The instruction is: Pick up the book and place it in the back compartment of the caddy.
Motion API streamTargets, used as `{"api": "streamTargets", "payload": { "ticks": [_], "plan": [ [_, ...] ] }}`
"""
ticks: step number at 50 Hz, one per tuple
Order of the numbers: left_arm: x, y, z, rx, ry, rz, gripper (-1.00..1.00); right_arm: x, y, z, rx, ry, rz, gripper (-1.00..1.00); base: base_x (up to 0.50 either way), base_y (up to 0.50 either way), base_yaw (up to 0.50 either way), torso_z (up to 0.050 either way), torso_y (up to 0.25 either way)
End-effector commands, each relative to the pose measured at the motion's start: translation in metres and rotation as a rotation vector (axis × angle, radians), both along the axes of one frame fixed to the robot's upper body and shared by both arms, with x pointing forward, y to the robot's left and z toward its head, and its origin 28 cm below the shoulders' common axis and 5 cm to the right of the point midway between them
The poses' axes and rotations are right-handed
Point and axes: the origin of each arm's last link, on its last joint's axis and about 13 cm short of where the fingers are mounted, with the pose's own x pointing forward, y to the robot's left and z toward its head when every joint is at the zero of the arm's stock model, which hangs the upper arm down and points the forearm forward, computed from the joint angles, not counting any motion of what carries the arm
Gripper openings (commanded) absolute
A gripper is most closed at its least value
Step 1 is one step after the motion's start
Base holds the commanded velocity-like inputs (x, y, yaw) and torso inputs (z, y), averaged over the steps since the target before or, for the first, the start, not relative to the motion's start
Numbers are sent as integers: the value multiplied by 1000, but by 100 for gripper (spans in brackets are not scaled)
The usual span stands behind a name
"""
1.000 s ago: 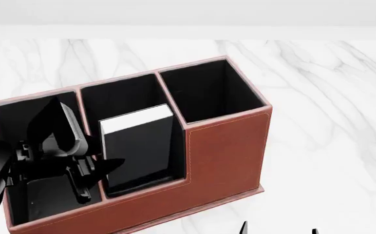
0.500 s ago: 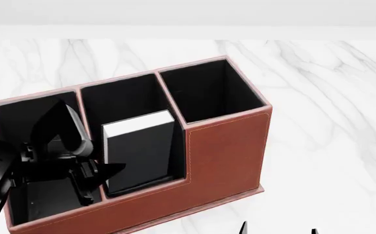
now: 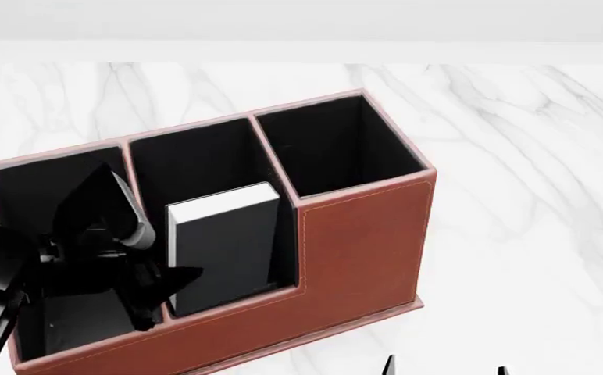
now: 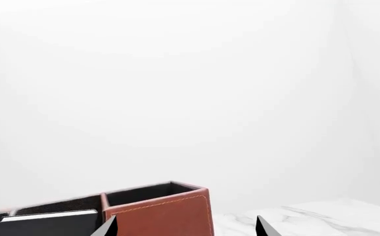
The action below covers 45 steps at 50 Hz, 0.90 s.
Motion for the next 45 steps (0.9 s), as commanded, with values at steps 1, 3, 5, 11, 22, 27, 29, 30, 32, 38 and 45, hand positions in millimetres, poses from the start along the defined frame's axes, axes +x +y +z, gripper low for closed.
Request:
{"api": "streamTargets", "payload": {
  "ticks": [1,3,5,11,22,27,29,30,32,38,45],
  "plan": [
    [1,-1,3,-94,4,52,-100,0,0,0,1,0,-1,100,0,0,0,0,0],
    [0,-2,2,-90,4,78,-100,0,0,0,1,0,0,100,0,0,0,0,0],
    [0,-3,1,-100,16,92,100,0,0,-1,0,1,0,100,0,0,0,0,0],
    [2,-4,6,-107,-1,81,100,0,-1,0,2,1,-1,100,0,0,0,0,0],
    [9,-8,24,-130,-82,56,100,1,0,-1,2,6,-2,100,0,0,0,0,0],
    [15,-12,41,-102,-139,45,100,2,0,-1,-2,8,-3,100,0,0,0,0,0],
    [17,-13,48,-102,-167,29,100,2,0,-1,-4,7,-5,100,0,0,0,0,0],
    [17,-13,50,-92,-178,20,100,2,0,-1,-4,9,-7,100,0,0,0,0,0],
    [9,-6,34,-102,-97,32,100,3,0,-1,-4,10,-7,100,0,0,0,0,0],
    [-43,-13,64,-101,-181,28,100,5,-1,0,-5,1,-14,100,0,0,0,0,0],
    [-91,-20,73,-84,-241,11,100,10,-4,13,-5,-24,-38,100,0,0,0,0,0]
  ]
}}
